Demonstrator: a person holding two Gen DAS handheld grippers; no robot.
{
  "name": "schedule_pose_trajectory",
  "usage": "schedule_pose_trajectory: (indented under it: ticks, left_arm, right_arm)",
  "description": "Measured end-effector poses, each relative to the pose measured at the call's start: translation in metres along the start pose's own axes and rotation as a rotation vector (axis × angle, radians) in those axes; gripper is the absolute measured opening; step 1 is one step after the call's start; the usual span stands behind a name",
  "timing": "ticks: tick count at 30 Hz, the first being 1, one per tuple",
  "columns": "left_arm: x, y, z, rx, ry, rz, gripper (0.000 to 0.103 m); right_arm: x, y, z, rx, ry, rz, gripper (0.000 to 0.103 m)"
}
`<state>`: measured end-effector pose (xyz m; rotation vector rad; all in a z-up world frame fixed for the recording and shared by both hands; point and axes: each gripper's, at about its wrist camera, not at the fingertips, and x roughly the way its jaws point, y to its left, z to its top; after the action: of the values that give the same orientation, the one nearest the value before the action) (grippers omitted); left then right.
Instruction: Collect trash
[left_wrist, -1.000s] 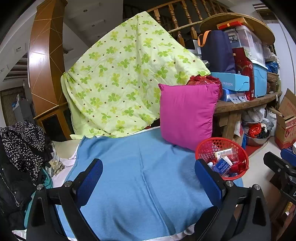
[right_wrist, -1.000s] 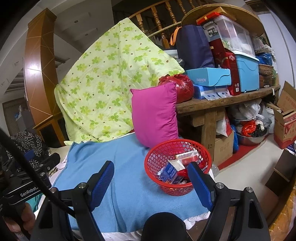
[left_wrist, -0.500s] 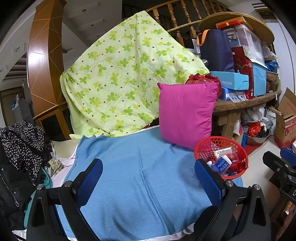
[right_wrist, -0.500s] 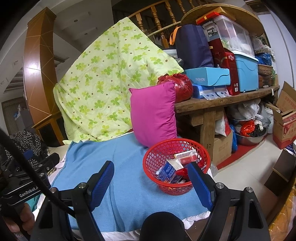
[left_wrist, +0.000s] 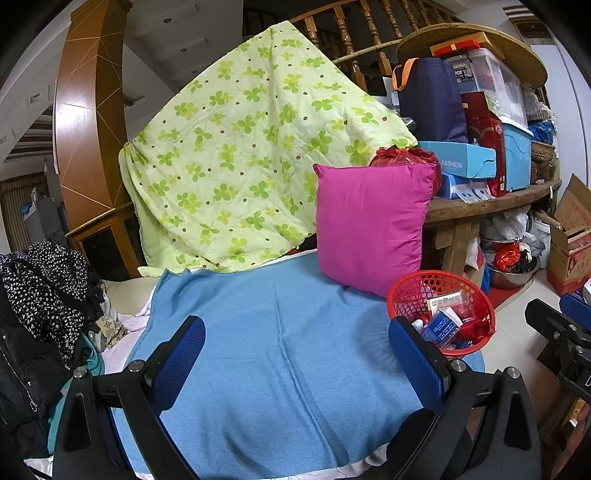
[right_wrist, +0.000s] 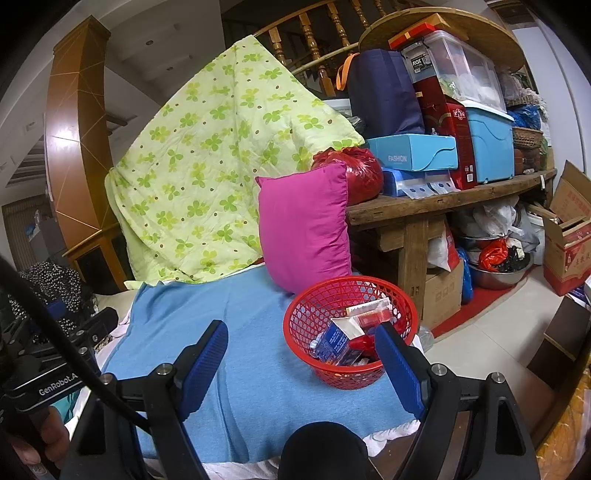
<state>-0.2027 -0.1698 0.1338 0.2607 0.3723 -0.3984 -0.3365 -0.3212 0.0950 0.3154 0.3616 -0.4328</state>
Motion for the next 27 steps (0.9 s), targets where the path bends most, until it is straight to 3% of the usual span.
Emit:
schedule_pose_trajectory:
  ticks: [27]
  left_arm:
    - [0.0003, -0.0024, -0.0029, 0.007, 0.002, -0.012, 0.099]
  right_arm:
    - [-0.0010, -0.0057, -0.0008, 0.010, -0.003, -0.008, 0.084]
